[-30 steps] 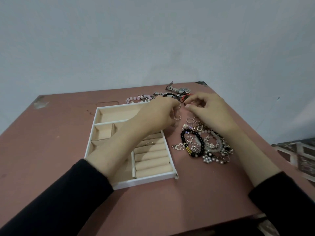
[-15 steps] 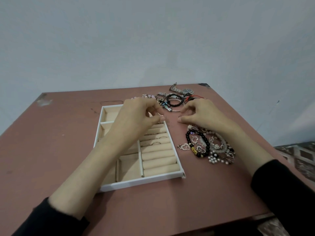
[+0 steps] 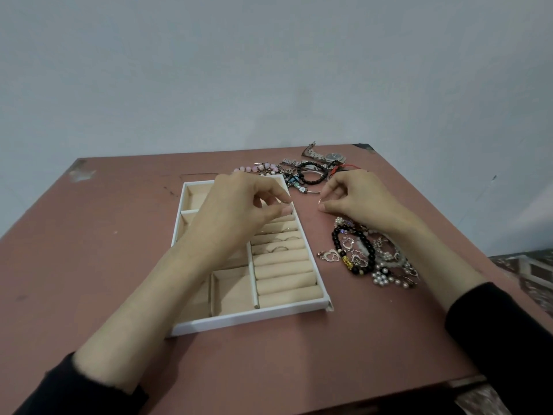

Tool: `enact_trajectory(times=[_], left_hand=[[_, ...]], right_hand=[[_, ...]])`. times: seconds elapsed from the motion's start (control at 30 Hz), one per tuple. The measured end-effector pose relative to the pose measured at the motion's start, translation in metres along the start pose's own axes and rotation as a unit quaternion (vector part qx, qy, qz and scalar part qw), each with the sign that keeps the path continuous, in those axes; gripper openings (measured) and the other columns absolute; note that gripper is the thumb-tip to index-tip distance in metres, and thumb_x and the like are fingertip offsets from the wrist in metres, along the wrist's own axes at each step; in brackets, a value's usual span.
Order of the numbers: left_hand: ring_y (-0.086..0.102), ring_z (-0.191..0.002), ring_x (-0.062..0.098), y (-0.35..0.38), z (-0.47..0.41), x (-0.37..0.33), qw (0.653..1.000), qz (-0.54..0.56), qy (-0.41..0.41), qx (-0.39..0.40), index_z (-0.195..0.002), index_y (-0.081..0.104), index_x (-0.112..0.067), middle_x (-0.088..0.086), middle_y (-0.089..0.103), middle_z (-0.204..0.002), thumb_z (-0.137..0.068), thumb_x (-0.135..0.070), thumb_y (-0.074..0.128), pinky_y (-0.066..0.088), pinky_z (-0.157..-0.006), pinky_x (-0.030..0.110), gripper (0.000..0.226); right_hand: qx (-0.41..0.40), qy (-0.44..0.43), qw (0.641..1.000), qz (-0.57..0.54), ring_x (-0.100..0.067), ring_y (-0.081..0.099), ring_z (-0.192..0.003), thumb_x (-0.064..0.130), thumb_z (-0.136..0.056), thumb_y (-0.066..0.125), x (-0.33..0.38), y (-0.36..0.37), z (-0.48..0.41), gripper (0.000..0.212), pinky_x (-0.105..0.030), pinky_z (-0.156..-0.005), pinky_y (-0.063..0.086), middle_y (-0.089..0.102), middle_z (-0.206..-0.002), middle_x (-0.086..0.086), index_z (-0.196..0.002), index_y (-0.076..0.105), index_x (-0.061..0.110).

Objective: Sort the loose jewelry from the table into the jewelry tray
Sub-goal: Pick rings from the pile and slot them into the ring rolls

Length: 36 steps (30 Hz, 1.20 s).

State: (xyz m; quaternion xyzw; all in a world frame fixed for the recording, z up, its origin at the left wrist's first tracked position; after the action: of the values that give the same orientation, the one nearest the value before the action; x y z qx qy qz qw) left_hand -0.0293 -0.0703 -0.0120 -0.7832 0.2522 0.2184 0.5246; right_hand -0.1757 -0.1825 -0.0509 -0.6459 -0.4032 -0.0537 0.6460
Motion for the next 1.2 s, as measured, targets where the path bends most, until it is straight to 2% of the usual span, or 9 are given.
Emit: enact_trajectory(times=[0.13, 0.27, 0.37, 0.5, 0.7, 0.8, 0.9, 1.03, 1.2], left_hand=[[0.049, -0.058, -0.002, -0.004, 0.005, 0.009, 1.000, 0.011, -0.008, 0.003, -0.081, 0.076, -0.025, -0.016, 0.062, -0.063, -0.075, -0.028, 0.074, 0.034, -0.056, 0.007, 0.007], [0.046, -0.054, 0.000, -0.009, 0.011, 0.023, 0.997, 0.067, -0.027, 0.001, -0.082, 0.076, -0.029, -0.014, 0.069, -0.066, -0.076, -0.026, 0.074, 0.034, -0.054, 0.008, 0.007], [0.046, -0.055, 0.002, -0.012, 0.012, 0.030, 0.996, 0.082, -0.033, -0.002, -0.084, 0.076, -0.028, -0.010, 0.070, -0.068, -0.077, -0.025, 0.073, 0.034, -0.053, 0.008, 0.009], [0.048, -0.058, -0.001, -0.019, 0.012, 0.031, 0.999, 0.028, -0.018, -0.015, -0.088, 0.076, -0.026, -0.017, 0.064, -0.069, -0.078, -0.026, 0.072, 0.035, -0.056, 0.008, 0.011], [0.048, -0.057, -0.005, -0.028, 0.013, 0.031, 0.998, 0.009, -0.016, -0.052, -0.085, 0.076, -0.024, -0.020, 0.059, -0.062, -0.078, -0.023, 0.073, 0.034, -0.055, 0.004, 0.008], [0.047, -0.054, -0.003, -0.028, 0.013, 0.031, 0.998, 0.015, -0.020, -0.059, -0.079, 0.075, -0.025, -0.020, 0.057, -0.054, -0.076, -0.023, 0.074, 0.033, -0.052, 0.005, 0.003], [0.047, -0.054, -0.003, -0.027, 0.013, 0.031, 0.998, 0.012, -0.019, -0.059, -0.072, 0.073, -0.027, -0.028, 0.056, -0.051, -0.075, -0.023, 0.075, 0.032, -0.051, 0.005, 0.004], [0.047, -0.053, -0.002, -0.028, 0.013, 0.033, 0.998, 0.012, -0.019, -0.061, -0.072, 0.073, -0.027, -0.029, 0.056, -0.051, -0.075, -0.024, 0.074, 0.032, -0.051, 0.005, 0.005], [0.046, -0.053, -0.002, -0.029, 0.012, 0.033, 0.998, 0.010, -0.017, -0.060, -0.073, 0.073, -0.026, -0.024, 0.055, -0.049, -0.075, -0.025, 0.075, 0.032, -0.051, 0.005, 0.003]], right_hand=[[-0.024, -0.008, 0.999, -0.024, 0.006, 0.055, -0.056, 0.006, -0.077, 0.072, 0.009, -0.002, 0.006, 0.018, -0.002, -0.056, 0.040, 0.067, -0.070, 0.003, -0.091, 0.071, 0.017], [-0.053, 0.016, 0.989, -0.135, -0.011, 0.061, -0.056, 0.005, -0.077, 0.072, 0.019, -0.009, 0.020, 0.011, -0.015, -0.060, 0.053, 0.070, -0.065, -0.004, -0.084, 0.075, 0.012], [-0.002, 0.008, 0.977, -0.213, -0.018, 0.060, -0.056, 0.001, -0.077, 0.072, 0.033, -0.002, 0.032, 0.011, -0.026, -0.062, 0.057, 0.070, -0.070, -0.018, -0.083, 0.075, 0.010], [0.067, -0.046, 0.967, -0.240, -0.017, 0.063, -0.058, 0.000, -0.078, 0.071, 0.053, 0.004, 0.047, 0.012, -0.024, -0.063, 0.057, 0.070, -0.068, -0.017, -0.085, 0.075, 0.010], [0.069, -0.100, 0.970, -0.211, -0.016, 0.063, -0.055, 0.002, -0.075, 0.073, 0.066, 0.007, 0.054, 0.014, -0.024, -0.057, 0.055, 0.068, -0.065, -0.009, -0.076, 0.075, 0.016], [0.070, -0.130, 0.973, -0.175, -0.016, 0.058, -0.056, 0.002, -0.074, 0.075, 0.073, 0.010, 0.057, 0.011, -0.019, -0.055, 0.049, 0.067, -0.067, -0.004, -0.077, 0.075, 0.013], [0.069, -0.160, 0.975, -0.139, -0.004, 0.050, -0.056, 0.002, -0.073, 0.075, 0.078, 0.011, 0.060, 0.012, -0.012, -0.057, 0.039, 0.060, -0.064, 0.009, -0.074, 0.074, 0.013], [0.077, -0.166, 0.974, -0.134, -0.003, 0.049, -0.055, 0.001, -0.073, 0.075, 0.077, 0.012, 0.060, 0.014, -0.010, -0.055, 0.037, 0.057, -0.061, 0.017, -0.072, 0.073, 0.014], [0.102, -0.190, 0.970, -0.110, -0.005, 0.049, -0.055, 0.002, -0.073, 0.076, 0.078, 0.019, 0.060, 0.009, -0.011, -0.055, 0.037, 0.059, -0.065, 0.012, -0.073, 0.073, 0.010]])
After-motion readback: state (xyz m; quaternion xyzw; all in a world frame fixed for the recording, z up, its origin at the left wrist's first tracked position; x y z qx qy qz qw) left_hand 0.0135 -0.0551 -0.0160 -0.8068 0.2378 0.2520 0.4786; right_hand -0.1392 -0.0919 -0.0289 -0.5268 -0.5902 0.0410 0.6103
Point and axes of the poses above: each hand's wrist, its own z-axis away from the middle knuckle, its own y-axis out of the palm, x = y × z, the point moved 8 cm from there along -z, towards the middle knuckle
